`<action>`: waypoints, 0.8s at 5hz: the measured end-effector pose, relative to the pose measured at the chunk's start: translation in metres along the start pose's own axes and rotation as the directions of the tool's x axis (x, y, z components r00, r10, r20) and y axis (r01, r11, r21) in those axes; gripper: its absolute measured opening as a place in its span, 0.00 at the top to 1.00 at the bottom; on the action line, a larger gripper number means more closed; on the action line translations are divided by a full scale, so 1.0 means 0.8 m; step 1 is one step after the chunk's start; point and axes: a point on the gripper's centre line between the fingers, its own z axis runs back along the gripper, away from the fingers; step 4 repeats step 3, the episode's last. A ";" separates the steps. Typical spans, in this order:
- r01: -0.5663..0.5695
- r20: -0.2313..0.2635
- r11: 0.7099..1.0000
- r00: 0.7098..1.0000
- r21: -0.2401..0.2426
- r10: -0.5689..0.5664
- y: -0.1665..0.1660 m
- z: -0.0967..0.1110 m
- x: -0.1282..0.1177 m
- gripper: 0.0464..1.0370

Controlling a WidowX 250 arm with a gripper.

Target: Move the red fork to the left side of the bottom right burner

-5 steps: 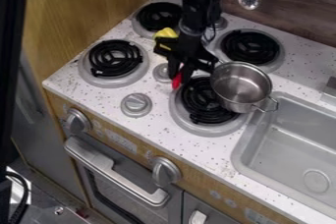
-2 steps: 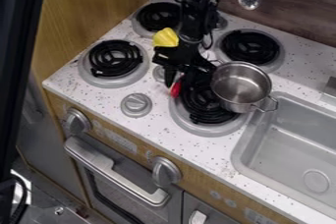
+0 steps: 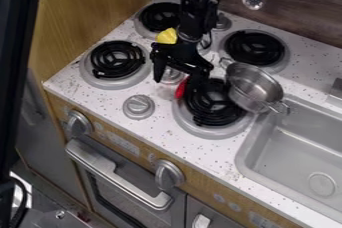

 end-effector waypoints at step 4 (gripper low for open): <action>-0.023 0.177 0.999 0.984 0.023 0.018 0.016 0.089 0.021 0.04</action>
